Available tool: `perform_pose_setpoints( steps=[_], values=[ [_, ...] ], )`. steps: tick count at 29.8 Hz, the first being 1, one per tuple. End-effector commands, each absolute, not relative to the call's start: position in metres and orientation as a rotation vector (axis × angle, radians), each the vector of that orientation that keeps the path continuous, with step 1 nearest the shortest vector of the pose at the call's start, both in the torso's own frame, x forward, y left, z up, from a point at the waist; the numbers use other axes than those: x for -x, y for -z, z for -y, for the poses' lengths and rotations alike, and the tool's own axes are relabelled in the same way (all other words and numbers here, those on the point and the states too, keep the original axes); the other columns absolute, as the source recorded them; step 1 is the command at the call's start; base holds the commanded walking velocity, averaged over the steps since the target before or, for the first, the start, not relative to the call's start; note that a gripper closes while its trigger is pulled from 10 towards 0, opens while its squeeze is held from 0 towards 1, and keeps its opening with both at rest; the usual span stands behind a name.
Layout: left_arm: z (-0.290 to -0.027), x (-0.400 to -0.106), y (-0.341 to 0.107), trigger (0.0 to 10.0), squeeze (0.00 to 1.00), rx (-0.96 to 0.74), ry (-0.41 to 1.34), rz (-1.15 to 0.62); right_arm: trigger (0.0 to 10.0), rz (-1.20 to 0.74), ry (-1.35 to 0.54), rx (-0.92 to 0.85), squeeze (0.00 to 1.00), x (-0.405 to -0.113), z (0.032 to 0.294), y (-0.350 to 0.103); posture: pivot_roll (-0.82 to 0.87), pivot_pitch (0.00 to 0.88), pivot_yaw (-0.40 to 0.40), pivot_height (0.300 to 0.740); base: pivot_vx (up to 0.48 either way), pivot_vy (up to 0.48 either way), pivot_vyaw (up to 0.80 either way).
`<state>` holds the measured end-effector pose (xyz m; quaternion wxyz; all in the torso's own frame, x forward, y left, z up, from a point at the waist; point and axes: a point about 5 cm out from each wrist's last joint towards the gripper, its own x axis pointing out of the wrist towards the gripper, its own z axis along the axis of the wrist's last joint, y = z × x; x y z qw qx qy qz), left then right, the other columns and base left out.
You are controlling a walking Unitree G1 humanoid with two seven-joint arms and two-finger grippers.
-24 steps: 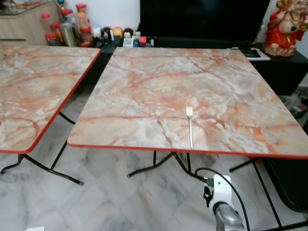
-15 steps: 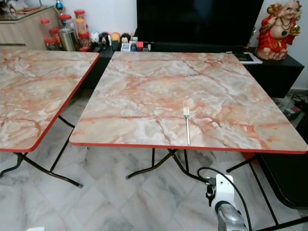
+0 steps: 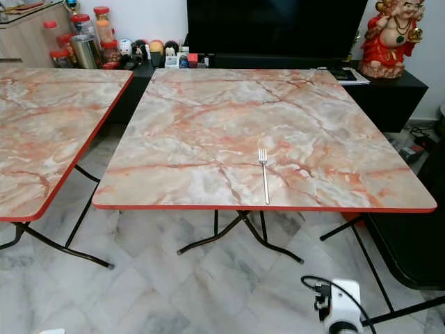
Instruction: Setting the table
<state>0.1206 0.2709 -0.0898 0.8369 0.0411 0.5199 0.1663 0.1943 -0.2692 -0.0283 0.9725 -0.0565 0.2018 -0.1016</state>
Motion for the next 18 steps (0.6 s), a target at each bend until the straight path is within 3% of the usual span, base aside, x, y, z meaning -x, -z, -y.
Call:
perform_pose_setpoints(
  steps=[1, 6, 9, 12, 18],
  values=[
    [-0.273, -0.118, 0.090, 10.0, 0.00, -0.115, -0.346, -1.112, 10.0, -0.292, 0.203, 0.149, 0.00, -0.212, 0.270, 0.005, -0.02, 0.000, -0.022, 0.732, 0.000, 0.000, 0.00],
    [-0.274, -0.118, 0.089, 10.0, 0.00, -0.122, -0.355, -1.101, 10.0, -0.074, 0.232, 0.129, 0.00, -0.258, 0.266, -0.058, -0.02, 0.000, -0.020, 0.732, 0.000, 0.000, 0.00],
    [-0.274, -0.118, 0.089, 10.0, 0.00, -0.121, -0.355, -1.100, 10.0, -0.053, 0.234, 0.110, 0.00, -0.263, 0.263, -0.068, -0.02, 0.000, -0.020, 0.732, 0.000, 0.000, 0.00],
    [-0.275, -0.118, 0.089, 10.0, 0.00, -0.120, -0.366, -1.100, 10.0, 0.069, 0.144, 0.043, 0.00, -0.312, 0.227, -0.114, -0.02, 0.000, -0.015, 0.732, 0.000, 0.000, 0.00],
    [-0.275, -0.118, 0.089, 10.0, 0.00, -0.116, -0.380, -1.108, 10.0, 0.055, 0.076, 0.043, 0.00, -0.341, 0.203, -0.135, -0.02, 0.000, -0.008, 0.732, 0.000, 0.000, 0.00]
  ],
)
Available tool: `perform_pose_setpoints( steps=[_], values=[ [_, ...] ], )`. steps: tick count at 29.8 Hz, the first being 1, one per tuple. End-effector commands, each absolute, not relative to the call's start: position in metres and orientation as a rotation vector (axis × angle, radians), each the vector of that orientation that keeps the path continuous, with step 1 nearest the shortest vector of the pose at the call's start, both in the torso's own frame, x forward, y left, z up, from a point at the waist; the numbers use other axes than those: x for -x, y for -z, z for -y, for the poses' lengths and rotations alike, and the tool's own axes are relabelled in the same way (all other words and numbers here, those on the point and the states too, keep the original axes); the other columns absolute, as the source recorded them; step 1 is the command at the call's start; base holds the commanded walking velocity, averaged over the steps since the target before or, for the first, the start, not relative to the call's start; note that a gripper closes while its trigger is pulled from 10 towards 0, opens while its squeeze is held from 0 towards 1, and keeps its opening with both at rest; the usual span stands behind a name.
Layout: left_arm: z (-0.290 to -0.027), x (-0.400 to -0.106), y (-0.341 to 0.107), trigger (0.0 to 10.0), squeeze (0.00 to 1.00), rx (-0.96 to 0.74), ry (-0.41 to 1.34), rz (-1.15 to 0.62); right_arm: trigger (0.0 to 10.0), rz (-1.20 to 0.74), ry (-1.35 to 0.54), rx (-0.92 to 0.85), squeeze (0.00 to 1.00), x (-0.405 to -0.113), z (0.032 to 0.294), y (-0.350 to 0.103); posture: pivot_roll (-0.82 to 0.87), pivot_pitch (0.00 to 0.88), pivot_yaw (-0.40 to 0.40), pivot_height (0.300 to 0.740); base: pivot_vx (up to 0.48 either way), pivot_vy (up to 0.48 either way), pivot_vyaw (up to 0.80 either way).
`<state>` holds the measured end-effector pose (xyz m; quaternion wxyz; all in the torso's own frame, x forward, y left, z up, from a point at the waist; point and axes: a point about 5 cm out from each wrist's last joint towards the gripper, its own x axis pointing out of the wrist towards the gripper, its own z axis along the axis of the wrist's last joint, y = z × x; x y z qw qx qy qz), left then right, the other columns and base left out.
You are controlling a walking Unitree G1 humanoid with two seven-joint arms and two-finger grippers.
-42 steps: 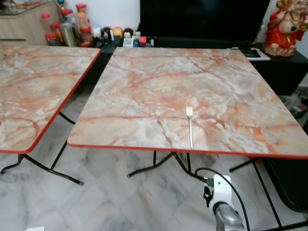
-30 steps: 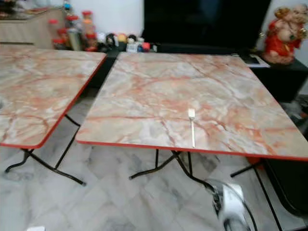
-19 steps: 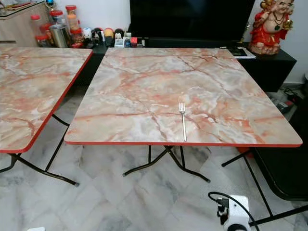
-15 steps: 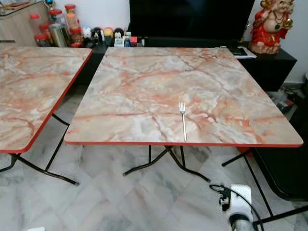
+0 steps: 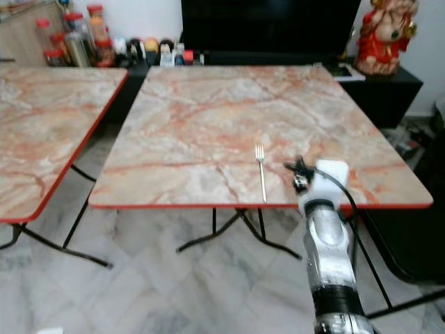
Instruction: Setting the table
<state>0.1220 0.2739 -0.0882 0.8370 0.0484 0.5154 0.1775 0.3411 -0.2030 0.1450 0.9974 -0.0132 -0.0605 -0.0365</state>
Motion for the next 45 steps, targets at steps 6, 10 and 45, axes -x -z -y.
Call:
perform_pose_setpoints(
  steps=[6, 10, 45],
  values=[
    [-0.275, -0.118, 0.089, 10.0, 0.00, -0.115, -0.387, -1.109, 10.0, 0.003, 0.092, 0.008, 0.00, -0.346, 0.204, -0.133, 0.00, 0.000, -0.012, 0.732, 0.000, 0.281, 0.00],
    [-0.276, -0.118, 0.089, 10.0, 0.00, -0.123, -0.387, -1.113, 10.0, -0.032, 0.106, 0.011, 0.00, -0.344, 0.206, -0.127, -0.01, 0.000, -0.006, 0.732, 0.000, 0.292, 0.00],
    [-0.277, -0.118, 0.089, 10.0, 0.00, -0.132, -0.382, -1.112, 10.0, -0.086, 0.078, 0.022, 0.00, -0.345, 0.202, -0.118, 0.00, 0.000, 0.002, 0.732, 0.270, 0.014, 0.02]
  ],
)
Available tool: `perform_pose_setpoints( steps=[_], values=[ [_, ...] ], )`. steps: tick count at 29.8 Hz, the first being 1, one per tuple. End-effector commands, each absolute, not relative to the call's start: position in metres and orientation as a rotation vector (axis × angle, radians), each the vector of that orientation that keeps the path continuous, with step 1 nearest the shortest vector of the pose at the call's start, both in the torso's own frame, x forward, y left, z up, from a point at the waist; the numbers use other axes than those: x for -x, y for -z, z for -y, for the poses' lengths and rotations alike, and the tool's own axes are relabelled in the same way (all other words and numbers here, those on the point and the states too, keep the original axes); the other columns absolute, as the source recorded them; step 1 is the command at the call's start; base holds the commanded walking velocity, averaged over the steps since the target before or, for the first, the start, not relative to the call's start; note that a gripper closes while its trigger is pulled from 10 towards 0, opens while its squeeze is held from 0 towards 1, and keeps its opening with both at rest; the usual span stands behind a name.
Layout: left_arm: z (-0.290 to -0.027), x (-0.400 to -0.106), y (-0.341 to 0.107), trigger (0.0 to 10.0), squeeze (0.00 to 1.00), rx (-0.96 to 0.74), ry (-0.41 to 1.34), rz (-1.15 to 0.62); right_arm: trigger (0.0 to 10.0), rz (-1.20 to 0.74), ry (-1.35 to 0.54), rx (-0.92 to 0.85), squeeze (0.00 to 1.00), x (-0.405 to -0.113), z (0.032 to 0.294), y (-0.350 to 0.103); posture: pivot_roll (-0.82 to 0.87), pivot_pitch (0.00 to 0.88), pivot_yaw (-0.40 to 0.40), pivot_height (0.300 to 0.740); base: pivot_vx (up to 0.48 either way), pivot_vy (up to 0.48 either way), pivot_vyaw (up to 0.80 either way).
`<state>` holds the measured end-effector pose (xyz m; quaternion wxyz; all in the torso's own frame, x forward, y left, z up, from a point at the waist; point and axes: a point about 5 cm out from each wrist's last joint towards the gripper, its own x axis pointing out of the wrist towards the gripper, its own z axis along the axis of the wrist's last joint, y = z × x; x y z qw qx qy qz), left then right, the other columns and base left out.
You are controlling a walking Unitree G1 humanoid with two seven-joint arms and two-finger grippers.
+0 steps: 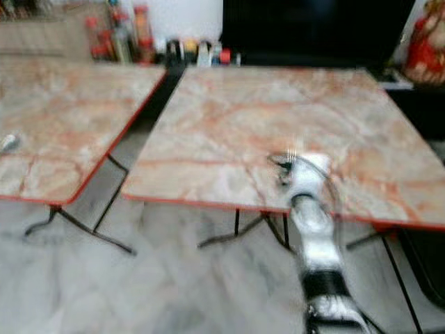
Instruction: Setting the table
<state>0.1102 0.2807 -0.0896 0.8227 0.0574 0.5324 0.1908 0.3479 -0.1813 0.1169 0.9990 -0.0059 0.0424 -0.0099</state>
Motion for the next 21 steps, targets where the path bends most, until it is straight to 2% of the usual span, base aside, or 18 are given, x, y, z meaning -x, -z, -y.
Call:
perform_pose_setpoints(
  steps=[1, 11, 18, 21],
  values=[
    [-0.277, -0.118, 0.089, 10.0, 0.00, -0.132, -0.382, -1.112, 10.0, -0.085, 0.077, 0.022, 0.00, -0.344, 0.202, -0.118, 0.00, 0.000, 0.002, 0.732, 0.345, 0.000, 0.00],
    [-0.277, -0.118, 0.088, 10.0, 0.00, -0.132, -0.383, -1.113, 10.0, -0.093, 0.073, 0.022, 0.00, -0.344, 0.201, -0.117, 0.00, 0.000, 0.000, 0.732, 0.345, 0.000, 0.00],
    [-0.277, -0.119, 0.088, 10.0, 0.00, -0.131, -0.381, -1.103, 10.0, -0.194, 0.109, 0.081, 0.00, -0.338, 0.198, -0.114, 0.00, 0.000, -0.002, 0.732, 0.000, 0.000, 0.00],
    [-0.278, -0.119, 0.088, 10.0, 0.00, -0.132, -0.378, -1.105, 10.0, -0.219, 0.124, 0.081, 0.00, -0.330, 0.191, -0.127, -0.01, 0.000, 0.002, 0.732, 0.000, 0.000, 0.00]
  ],
)
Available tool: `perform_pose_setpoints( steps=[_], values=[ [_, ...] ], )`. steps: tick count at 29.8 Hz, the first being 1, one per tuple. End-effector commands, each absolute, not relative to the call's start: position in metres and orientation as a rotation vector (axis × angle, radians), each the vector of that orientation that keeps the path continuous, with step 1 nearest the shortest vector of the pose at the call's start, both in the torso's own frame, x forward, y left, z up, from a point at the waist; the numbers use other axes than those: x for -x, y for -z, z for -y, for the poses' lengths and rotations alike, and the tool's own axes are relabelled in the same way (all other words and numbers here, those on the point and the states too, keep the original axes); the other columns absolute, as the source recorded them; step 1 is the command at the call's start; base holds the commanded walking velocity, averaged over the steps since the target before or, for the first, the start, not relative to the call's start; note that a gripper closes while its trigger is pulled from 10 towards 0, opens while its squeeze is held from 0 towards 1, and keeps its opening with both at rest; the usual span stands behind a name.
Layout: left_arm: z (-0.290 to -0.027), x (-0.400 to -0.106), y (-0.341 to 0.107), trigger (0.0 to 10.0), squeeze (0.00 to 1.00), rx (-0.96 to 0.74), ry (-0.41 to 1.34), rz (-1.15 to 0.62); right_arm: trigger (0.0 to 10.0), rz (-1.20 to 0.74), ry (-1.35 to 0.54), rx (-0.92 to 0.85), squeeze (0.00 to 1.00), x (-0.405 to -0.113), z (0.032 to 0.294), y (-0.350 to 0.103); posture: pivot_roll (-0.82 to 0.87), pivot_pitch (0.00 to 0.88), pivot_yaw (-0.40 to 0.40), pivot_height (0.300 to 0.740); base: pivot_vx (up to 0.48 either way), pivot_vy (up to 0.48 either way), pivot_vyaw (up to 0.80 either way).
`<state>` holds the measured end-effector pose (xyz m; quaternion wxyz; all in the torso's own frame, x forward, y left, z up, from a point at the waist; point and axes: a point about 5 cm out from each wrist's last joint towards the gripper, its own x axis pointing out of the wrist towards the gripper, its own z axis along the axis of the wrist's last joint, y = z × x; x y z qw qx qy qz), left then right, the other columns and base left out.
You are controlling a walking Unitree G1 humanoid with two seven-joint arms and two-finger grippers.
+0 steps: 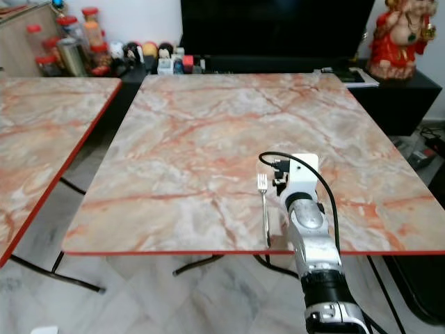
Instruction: Setting the table
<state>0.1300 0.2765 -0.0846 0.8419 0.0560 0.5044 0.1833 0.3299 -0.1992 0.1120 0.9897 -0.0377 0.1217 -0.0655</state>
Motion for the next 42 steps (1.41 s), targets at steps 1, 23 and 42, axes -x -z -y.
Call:
perform_pose_setpoints(
  steps=[1, 23, 42],
  values=[
    [-0.278, -0.119, 0.088, 10.0, 0.00, -0.132, -0.378, -1.105, 10.0, -0.219, 0.124, 0.081, 0.00, -0.330, 0.191, -0.127, -0.01, 0.000, 0.002, 0.732, 0.000, 0.000, 0.00],
    [-0.276, -0.119, 0.088, 10.0, 0.00, -0.126, -0.364, -1.115, 10.0, -0.536, -0.036, 0.008, 0.00, -0.331, 0.128, -0.125, -0.01, 0.000, -0.004, 0.732, 0.000, 0.000, 0.00],
    [-0.275, -0.118, 0.090, 10.0, 0.00, -0.114, -0.340, -1.127, 10.0, -0.564, 0.007, 0.027, 0.00, -0.339, 0.130, -0.116, -0.01, 0.000, -0.001, 0.732, 0.000, 0.000, 0.00]
  ],
)
